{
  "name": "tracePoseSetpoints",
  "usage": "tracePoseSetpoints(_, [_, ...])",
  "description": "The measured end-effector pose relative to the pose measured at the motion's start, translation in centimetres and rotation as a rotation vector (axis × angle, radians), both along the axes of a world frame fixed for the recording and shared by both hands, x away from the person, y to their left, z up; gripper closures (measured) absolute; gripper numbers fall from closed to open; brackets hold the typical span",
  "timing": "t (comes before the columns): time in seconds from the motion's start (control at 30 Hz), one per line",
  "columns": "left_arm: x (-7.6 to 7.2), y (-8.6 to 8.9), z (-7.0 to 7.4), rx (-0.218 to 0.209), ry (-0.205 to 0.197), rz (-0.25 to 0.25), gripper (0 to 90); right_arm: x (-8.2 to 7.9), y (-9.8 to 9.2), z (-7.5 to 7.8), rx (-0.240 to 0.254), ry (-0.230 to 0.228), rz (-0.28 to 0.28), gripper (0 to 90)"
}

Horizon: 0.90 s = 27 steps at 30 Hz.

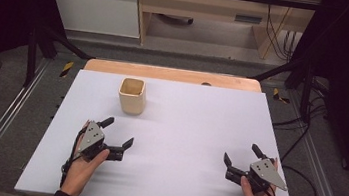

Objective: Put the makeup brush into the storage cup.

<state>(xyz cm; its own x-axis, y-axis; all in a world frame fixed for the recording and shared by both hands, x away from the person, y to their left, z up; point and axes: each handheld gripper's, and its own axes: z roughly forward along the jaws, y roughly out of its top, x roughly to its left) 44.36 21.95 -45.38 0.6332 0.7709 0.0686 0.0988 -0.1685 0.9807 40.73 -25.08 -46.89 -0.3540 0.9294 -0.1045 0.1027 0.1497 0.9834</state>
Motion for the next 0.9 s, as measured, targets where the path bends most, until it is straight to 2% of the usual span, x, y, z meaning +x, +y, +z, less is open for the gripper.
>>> tracePoseSetpoints(0.63, [-0.7,3.3,0.3,-0.049,-0.037,0.053,2.2,0.0,-0.4,0.1,0.006,0.002,0.0,3.0])
tracePoseSetpoints(0.9, [-1.2,4.8,0.2,-0.055,-0.052,0.076,2.2,0.1,-0.7,0.1,0.007,0.0,-0.008,3.1])
